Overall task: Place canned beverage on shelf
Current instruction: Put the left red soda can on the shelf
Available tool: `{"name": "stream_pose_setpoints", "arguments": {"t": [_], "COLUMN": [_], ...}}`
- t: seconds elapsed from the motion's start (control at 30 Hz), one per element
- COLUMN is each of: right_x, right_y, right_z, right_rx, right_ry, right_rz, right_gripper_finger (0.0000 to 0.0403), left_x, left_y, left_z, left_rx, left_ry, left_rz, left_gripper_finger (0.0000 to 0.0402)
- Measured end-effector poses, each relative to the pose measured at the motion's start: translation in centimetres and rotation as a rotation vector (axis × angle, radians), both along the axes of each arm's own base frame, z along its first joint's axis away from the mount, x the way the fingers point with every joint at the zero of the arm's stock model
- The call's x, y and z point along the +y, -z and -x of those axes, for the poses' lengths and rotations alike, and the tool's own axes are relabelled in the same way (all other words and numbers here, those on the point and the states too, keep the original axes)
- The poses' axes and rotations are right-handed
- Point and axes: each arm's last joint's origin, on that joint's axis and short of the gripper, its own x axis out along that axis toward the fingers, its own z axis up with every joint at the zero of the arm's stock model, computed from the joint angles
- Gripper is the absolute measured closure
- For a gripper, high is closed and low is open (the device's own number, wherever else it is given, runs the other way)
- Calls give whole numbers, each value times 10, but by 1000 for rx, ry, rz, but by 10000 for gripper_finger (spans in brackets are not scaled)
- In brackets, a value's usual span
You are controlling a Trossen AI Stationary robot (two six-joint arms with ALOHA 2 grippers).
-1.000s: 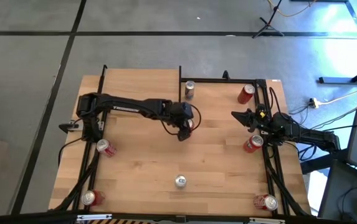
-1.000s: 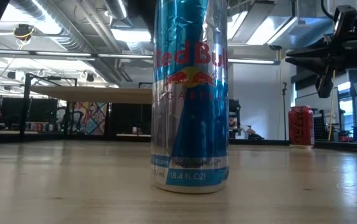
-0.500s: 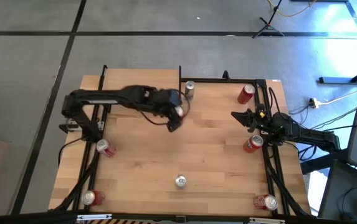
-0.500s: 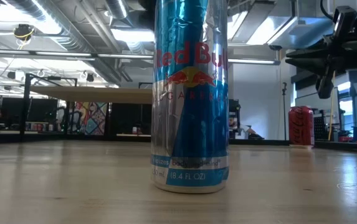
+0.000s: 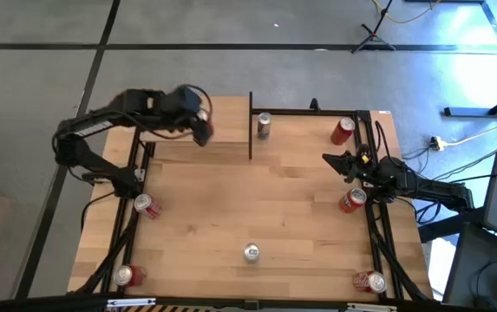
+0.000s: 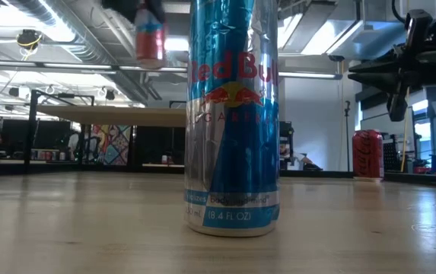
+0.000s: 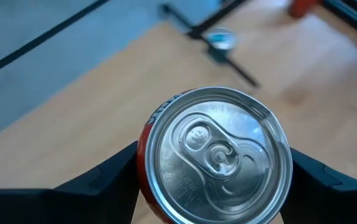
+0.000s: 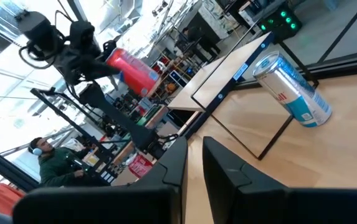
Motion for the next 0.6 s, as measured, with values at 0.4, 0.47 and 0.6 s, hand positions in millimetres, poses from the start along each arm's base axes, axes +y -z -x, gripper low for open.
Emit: {"name": "stream_pose_setpoints", "arguments": {"t": [0.4,0.47,0.6], "right_x": [0,0,0], "right_y": [0,0,0], "right_z": [0,0,0], "right_rx": [1,1,1], "right_ry": [-1,-1,-1], "right_rz": [0,0,1], "right_gripper_finger": [363,363,363], "left_x": [61,71,91], "left_y": [-3,-2,2], "left_z": [55,62,76], "left_rx": [67,77,106], "left_ry": [-329,-362,-426], "left_rz": [36,42,40], "left_gripper_finger": [128,128,128]}}
